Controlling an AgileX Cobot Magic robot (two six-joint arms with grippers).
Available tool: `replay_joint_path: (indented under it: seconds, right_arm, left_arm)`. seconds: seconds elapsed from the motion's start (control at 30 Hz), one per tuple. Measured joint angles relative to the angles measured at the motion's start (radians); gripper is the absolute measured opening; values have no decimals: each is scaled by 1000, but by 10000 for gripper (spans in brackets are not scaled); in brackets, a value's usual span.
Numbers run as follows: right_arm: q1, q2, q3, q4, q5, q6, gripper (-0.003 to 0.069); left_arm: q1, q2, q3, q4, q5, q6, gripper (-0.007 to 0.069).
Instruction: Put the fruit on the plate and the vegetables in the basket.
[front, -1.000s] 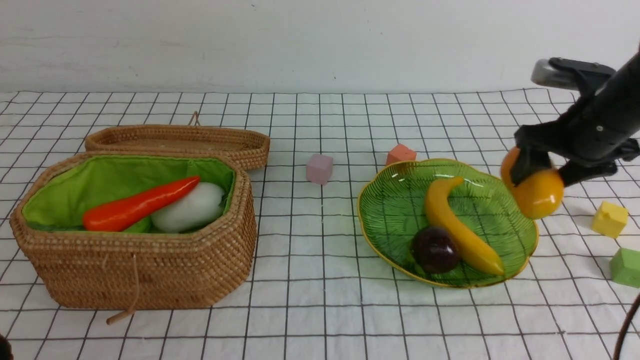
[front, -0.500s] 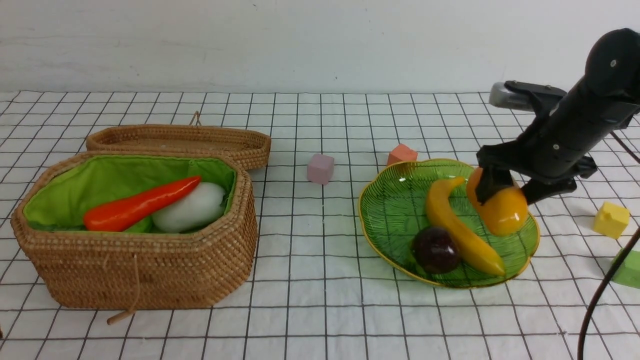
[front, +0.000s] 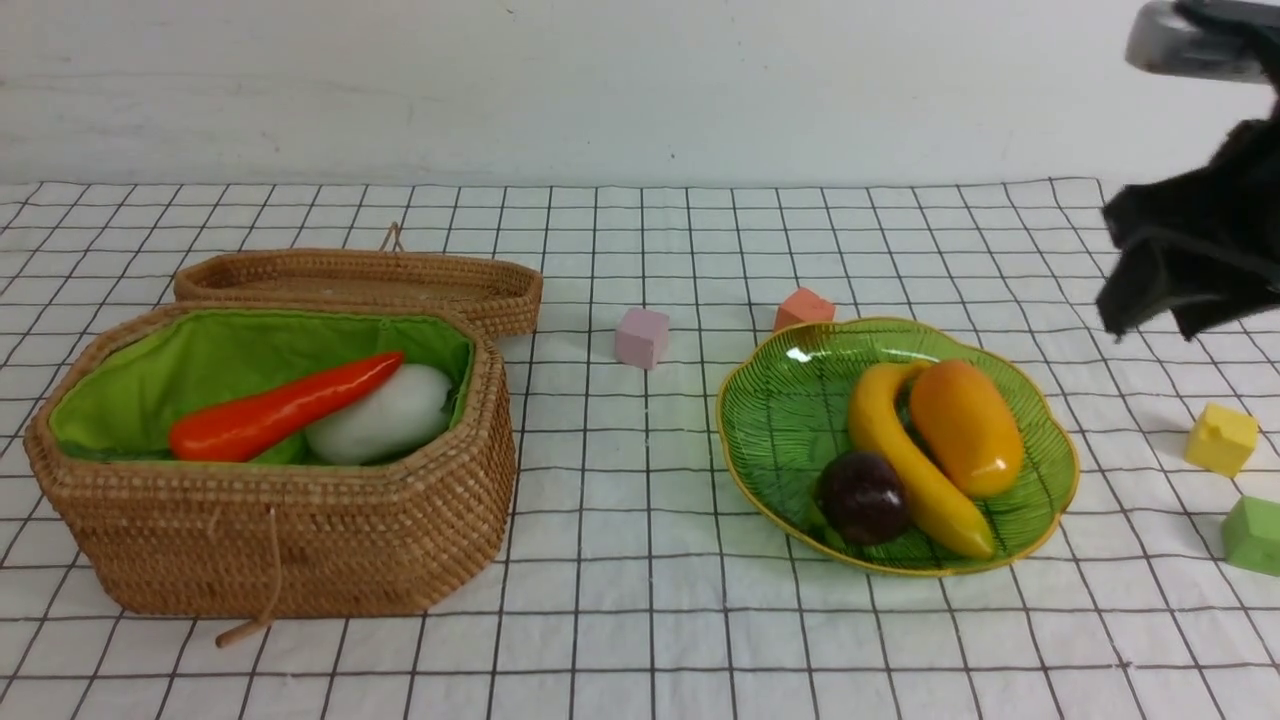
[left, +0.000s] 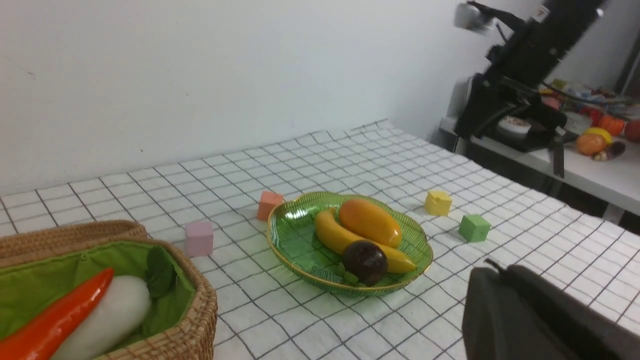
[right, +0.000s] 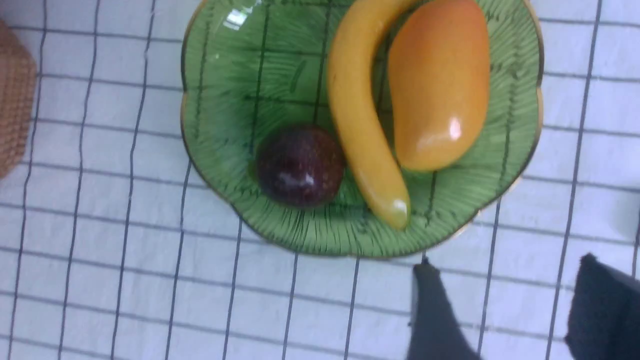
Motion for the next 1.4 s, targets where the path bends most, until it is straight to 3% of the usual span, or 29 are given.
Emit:
replay_joint_path:
  seconds: [0.03, 0.07, 0.17, 0.3, 0.5, 0.67, 1.2, 1.27, 1.4]
  right_arm:
    - [0, -12, 11, 1, 0, 0, 306]
    - [0, -129, 115, 9, 5, 1, 221]
    - [0, -325, 295, 18, -2, 24, 118]
    - [0, -610, 524, 19, -55, 71, 50]
    - [0, -881, 728, 15, -127, 116, 36]
    - [0, -1036, 862, 23, -304, 128, 39]
    - [-1, -1101, 929, -17, -377, 128, 44]
    - [-18, -1173, 1027, -43, -510, 128, 3]
    - [-37, -1347, 1274, -131, -710, 130, -8]
  left_arm:
    - [0, 0, 3, 1, 0, 0, -13]
    - [0, -57, 34, 11, -4, -2, -13]
    - [0, -122, 104, 32, -36, -3, -13]
    - [0, -129, 198, 54, -105, -3, -13]
    - [0, -129, 278, 62, -127, -3, -13]
    - [0, -129, 359, 63, -123, -3, -13]
    - [0, -129, 461, 63, 23, -3, -13]
    - [0, -129, 463, 66, 35, -3, -13]
    - [0, -129, 463, 70, 39, -3, -13]
